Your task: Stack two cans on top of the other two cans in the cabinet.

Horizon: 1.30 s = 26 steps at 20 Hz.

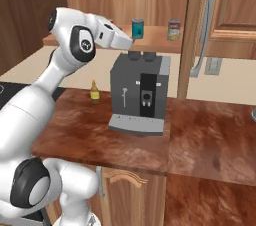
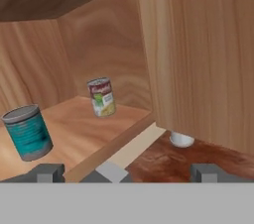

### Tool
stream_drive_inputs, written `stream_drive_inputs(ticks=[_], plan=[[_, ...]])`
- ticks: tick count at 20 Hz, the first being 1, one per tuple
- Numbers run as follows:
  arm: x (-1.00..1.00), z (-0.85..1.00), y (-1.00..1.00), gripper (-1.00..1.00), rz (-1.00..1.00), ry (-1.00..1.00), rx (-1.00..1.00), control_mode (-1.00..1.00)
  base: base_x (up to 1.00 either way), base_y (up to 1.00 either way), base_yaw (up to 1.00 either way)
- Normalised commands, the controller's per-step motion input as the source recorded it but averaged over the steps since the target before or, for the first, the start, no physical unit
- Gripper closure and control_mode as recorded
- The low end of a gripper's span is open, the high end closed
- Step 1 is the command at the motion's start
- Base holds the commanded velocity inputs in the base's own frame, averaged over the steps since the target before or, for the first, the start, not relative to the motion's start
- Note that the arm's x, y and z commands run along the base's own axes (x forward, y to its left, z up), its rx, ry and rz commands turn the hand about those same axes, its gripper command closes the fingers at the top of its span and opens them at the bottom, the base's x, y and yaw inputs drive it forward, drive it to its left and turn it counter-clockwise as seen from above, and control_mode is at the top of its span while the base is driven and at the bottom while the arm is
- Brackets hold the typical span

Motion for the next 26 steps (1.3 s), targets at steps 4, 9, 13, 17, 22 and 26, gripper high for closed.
stream_drive_inputs(ticks=[4, 9, 13, 17, 22, 26], plan=[[0.08, 0.0, -0.11, -1.0, 0.0, 0.0, 0.0, -1.0, 0.0, 0.0, 0.0], [0.09, 0.0, -0.06, -1.0, 0.0, -0.02, 0.0, -1.0, 0.0, 0.0, 0.0], [0.11, 0.0, 0.0, -1.0, 0.0, -0.04, -0.02, -1.0, 0.0, 0.0, 0.0], [0.06, 0.0, 0.0, -1.0, 0.0, -0.05, -0.07, -1.0, 0.0, 0.0, 0.0], [0.03, -0.02, 0.0, -1.0, 0.0, -0.04, -0.09, -1.0, 0.0, 0.0, 0.0], [0.13, -0.02, 0.0, -1.0, 0.0, 0.0, -0.06, -1.0, 0.0, 0.0, 0.0]])
